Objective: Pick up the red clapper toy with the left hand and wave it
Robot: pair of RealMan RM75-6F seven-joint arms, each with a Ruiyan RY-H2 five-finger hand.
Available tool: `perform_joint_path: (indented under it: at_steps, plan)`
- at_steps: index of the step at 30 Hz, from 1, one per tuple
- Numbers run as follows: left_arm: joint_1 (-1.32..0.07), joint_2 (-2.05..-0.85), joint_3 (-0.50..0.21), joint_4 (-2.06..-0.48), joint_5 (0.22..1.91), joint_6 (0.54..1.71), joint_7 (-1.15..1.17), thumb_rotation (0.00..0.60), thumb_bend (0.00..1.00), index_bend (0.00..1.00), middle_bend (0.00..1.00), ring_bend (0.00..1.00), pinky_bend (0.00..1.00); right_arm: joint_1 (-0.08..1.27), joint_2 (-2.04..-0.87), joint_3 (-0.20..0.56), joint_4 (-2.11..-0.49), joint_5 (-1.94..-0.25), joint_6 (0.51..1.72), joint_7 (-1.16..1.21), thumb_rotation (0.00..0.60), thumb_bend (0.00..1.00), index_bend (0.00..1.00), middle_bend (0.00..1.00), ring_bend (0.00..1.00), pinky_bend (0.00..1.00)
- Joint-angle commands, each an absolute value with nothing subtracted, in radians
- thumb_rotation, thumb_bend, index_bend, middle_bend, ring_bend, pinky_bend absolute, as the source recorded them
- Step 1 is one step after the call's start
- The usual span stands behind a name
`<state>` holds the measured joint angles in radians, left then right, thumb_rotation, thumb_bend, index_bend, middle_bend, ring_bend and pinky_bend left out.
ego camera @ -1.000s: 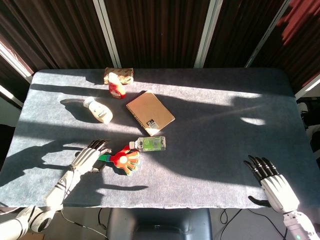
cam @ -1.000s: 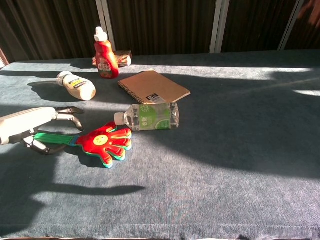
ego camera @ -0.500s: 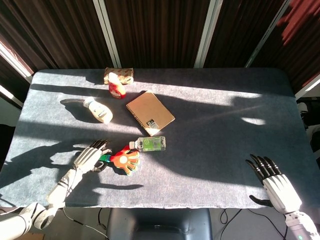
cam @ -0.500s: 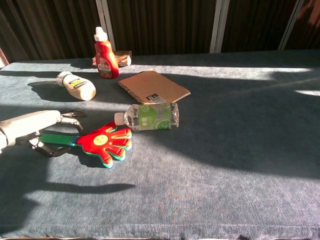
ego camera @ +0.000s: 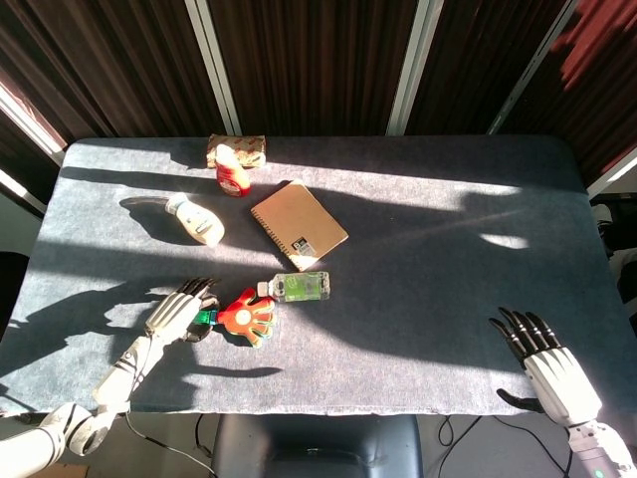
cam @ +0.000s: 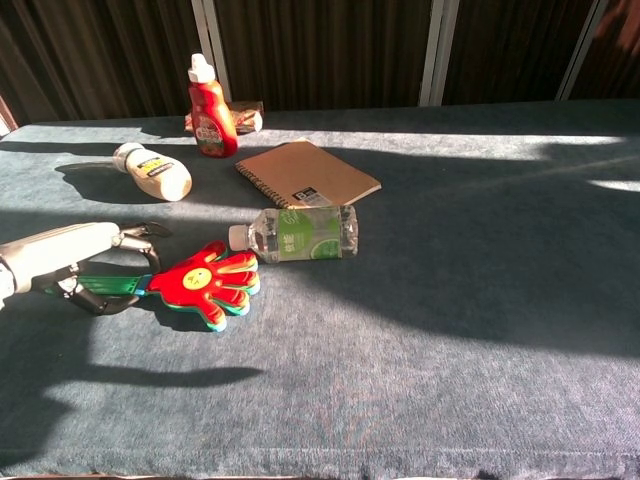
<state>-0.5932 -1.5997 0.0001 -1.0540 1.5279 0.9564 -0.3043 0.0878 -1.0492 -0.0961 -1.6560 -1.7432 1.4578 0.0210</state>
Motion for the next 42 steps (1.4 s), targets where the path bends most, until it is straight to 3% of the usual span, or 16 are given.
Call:
perform_joint_path:
  at_steps: [1,10,15,22,26,29,34,42]
  plan:
    - [-0.592,-1.603,-0.001,-1.054,1.524,0.960,-0.301,0.600,0.38,0.52,0.08,0.00,0.00,0.088,-1.049,-0.097,-1.656,-1.745,1.458,0.021,0.600,0.08,0.00,0.00,0.00,0.00]
    - [-0.588,-1.628,-0.008,-1.038,1.503,0.968,-0.290,0.600,0.50,0.77,0.20,0.00,0.00,0.086,-1.048,-0.096,-1.654,-1.747,1.463,0.025,0.600,0.08,0.00,0.00,0.00,0.00]
    - [-0.574,-1.627,-0.008,-1.051,1.536,1.046,-0.357,0.600,0.56,0.79,0.32,0.06,0.01,0.087,-1.048,-0.097,-1.653,-1.747,1.460,0.027,0.600,0.08,0.00,0.00,0.00,0.00]
    - [-0.564,-1.617,0.004,-1.046,1.572,1.106,-0.467,0.600,0.61,0.80,0.55,0.23,0.11,0.086,-1.048,-0.099,-1.653,-1.752,1.463,0.026,0.600,0.08,0.00,0.00,0.00,0.00]
    - [-0.561,-1.620,0.011,-1.036,1.578,1.116,-0.515,0.600,0.64,0.80,0.64,0.30,0.18,0.085,-1.048,-0.099,-1.654,-1.752,1.464,0.026,0.600,0.08,0.00,0.00,0.00,0.00]
    - [-0.556,-1.628,0.010,-1.020,1.583,1.139,-0.572,0.600,0.66,0.80,0.69,0.35,0.29,0.085,-1.047,-0.099,-1.654,-1.752,1.464,0.027,0.600,0.08,0.00,0.00,0.00,0.00]
    - [-0.547,-1.646,0.013,-0.976,1.614,1.210,-0.752,0.600,0.69,0.80,0.71,0.41,0.62,0.086,-1.047,-0.098,-1.654,-1.750,1.461,0.027,0.600,0.08,0.00,0.00,0.00,0.00]
    - [-0.541,-1.651,0.016,-0.934,1.638,1.279,-0.904,0.600,0.69,0.80,0.71,0.46,0.77,0.087,-1.049,-0.100,-1.654,-1.750,1.458,0.023,0.600,0.08,0.00,0.00,0.00,0.00]
